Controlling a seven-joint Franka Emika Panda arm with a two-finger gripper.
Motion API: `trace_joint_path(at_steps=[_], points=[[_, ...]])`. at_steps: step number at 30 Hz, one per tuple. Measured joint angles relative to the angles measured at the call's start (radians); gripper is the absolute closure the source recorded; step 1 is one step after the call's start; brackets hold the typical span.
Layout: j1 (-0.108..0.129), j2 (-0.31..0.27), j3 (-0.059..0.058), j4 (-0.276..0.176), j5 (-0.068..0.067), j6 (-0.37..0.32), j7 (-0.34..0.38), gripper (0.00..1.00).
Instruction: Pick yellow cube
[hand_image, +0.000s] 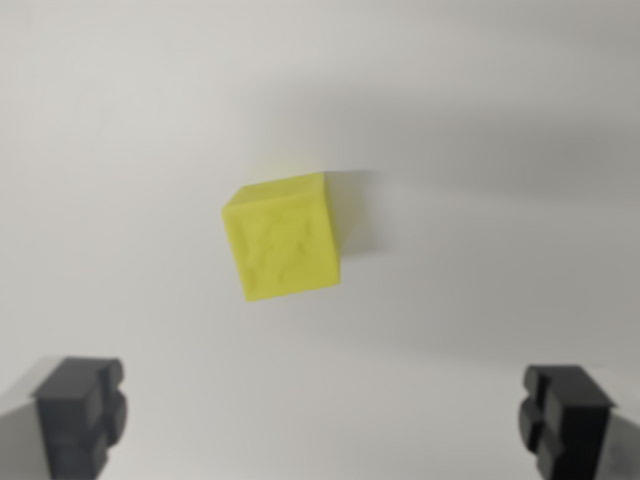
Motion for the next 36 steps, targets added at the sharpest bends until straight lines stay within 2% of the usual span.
trace_joint_path(at_steps=[20, 36], points=[[0.012, 0.057, 0.0, -0.076, 0.008, 0.146, -0.072, 0.0], [0.022, 0.118, 0.0, -0.121, 0.019, 0.263, -0.132, 0.0]])
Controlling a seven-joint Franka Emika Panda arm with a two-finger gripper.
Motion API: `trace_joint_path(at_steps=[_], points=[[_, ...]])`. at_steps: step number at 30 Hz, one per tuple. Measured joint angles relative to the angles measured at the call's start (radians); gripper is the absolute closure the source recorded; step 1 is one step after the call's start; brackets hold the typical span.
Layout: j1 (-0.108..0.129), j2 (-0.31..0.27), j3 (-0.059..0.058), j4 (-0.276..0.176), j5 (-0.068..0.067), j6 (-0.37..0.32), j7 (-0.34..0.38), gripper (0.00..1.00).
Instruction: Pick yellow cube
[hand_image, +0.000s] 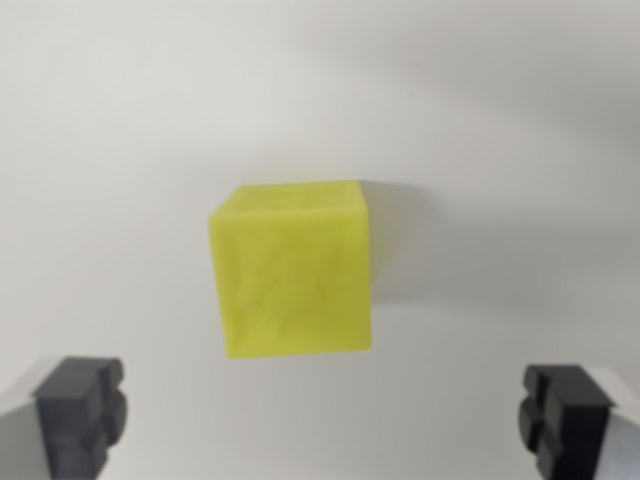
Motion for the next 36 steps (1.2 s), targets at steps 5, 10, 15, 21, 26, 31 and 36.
trace_joint_path(at_steps=[5, 10, 15, 21, 26, 31, 36], points=[[0.003, 0.022, 0.0, -0.011, 0.005, 0.036, -0.02, 0.0], [0.007, 0.045, 0.0, -0.021, 0.01, 0.072, -0.04, 0.0], [0.011, 0.069, 0.0, -0.029, 0.017, 0.107, -0.061, 0.0], [0.016, 0.098, 0.001, -0.038, 0.025, 0.148, -0.088, 0.0], [0.019, 0.114, 0.0, -0.039, 0.031, 0.166, -0.097, 0.0], [0.02, 0.144, 0.0, -0.033, 0.038, 0.19, -0.103, 0.0], [0.021, 0.176, 0.0, -0.026, 0.046, 0.215, -0.111, 0.0]])
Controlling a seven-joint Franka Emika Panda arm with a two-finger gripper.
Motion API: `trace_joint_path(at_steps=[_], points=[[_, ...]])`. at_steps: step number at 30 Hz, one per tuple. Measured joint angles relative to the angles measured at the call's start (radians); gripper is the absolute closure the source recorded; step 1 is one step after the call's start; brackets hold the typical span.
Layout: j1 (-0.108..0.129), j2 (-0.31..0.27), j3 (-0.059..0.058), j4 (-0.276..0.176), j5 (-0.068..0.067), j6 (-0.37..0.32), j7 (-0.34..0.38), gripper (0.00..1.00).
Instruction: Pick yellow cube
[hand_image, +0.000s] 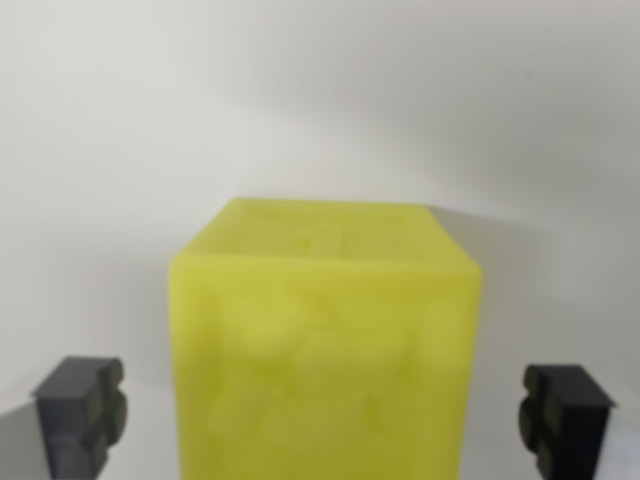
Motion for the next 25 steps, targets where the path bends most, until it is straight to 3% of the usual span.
trace_joint_path(at_steps=[10, 20, 21, 25], points=[[0.004, 0.056, 0.0, 0.015, 0.018, 0.042, -0.016, 0.0], [0.005, 0.058, -0.001, 0.016, 0.021, 0.043, -0.018, 0.0], [0.005, 0.058, -0.001, 0.016, 0.021, 0.043, -0.019, 1.0], [0.005, 0.058, -0.001, 0.016, 0.021, 0.043, -0.019, 1.0]])
